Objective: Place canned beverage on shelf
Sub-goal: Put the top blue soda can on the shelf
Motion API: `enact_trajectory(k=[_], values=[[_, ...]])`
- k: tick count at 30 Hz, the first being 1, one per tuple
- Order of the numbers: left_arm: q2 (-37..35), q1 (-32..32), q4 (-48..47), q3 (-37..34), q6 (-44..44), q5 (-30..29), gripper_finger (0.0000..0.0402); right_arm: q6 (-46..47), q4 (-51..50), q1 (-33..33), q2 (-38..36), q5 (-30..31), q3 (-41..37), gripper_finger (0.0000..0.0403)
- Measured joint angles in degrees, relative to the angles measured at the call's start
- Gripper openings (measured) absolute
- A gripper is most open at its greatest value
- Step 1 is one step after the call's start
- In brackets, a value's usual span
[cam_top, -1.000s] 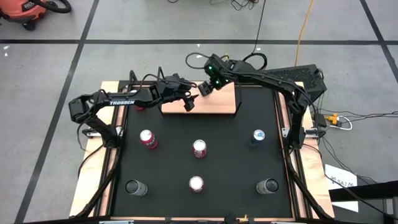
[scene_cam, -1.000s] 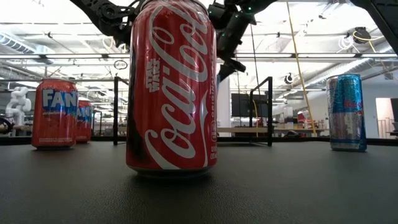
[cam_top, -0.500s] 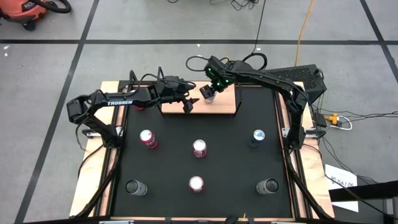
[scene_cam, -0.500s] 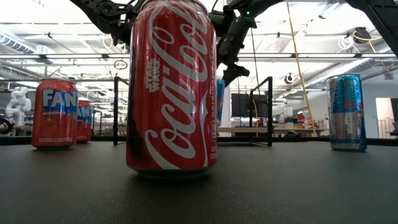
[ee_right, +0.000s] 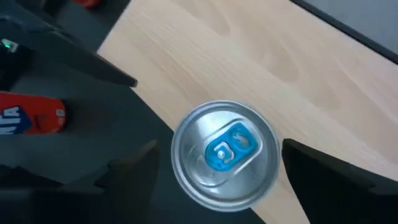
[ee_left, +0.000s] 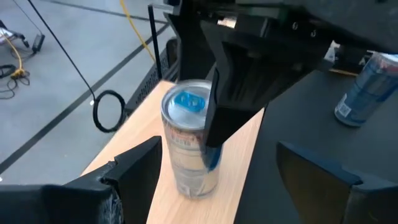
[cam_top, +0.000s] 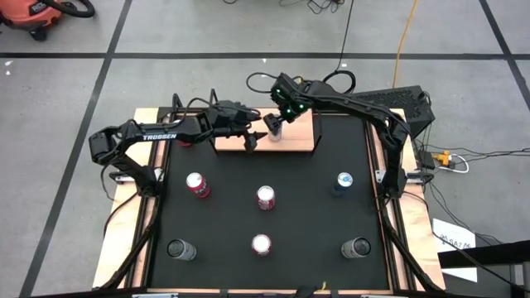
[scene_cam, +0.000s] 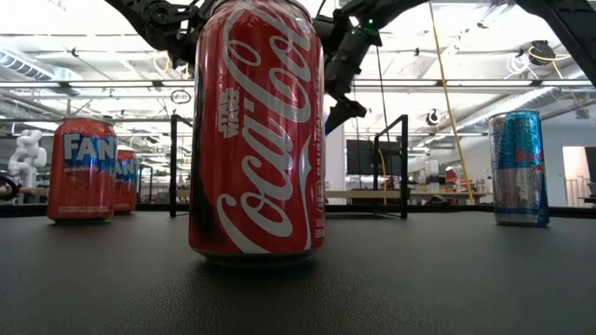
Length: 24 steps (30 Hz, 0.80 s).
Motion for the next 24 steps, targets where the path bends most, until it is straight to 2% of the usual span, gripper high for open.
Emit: enact_trajectory(k=[6,8,16,19,24], values=[[0.0,0.1,0.0,2.8,0.0,0.3,0.0311,-0.6,3.3,-0.3,-2.9,-0.1,0.0,0.0331],[0.0,0.6,-0.1,3.6,0.0,2.2,0.0317,-1.5,4.2,-0.5,-5.0,-0.1,0.0,0.0331],[2.3,2.0,0.8,4.5,0.0,2.6,0.0394,-5.8,2.4,-4.3,-14.8,0.2,0.0,0.0331],[5.8,1.9,6.6,4.5,0.1,2.5,0.0391,-6.7,2.3,-5.9,-17.9,0.2,-0.6,0.0331],[8.9,1.7,7.5,6.6,-1.1,-1.8,0.0387,-6.8,2.1,-7.9,-22.1,0.2,-4.4,0.0331]])
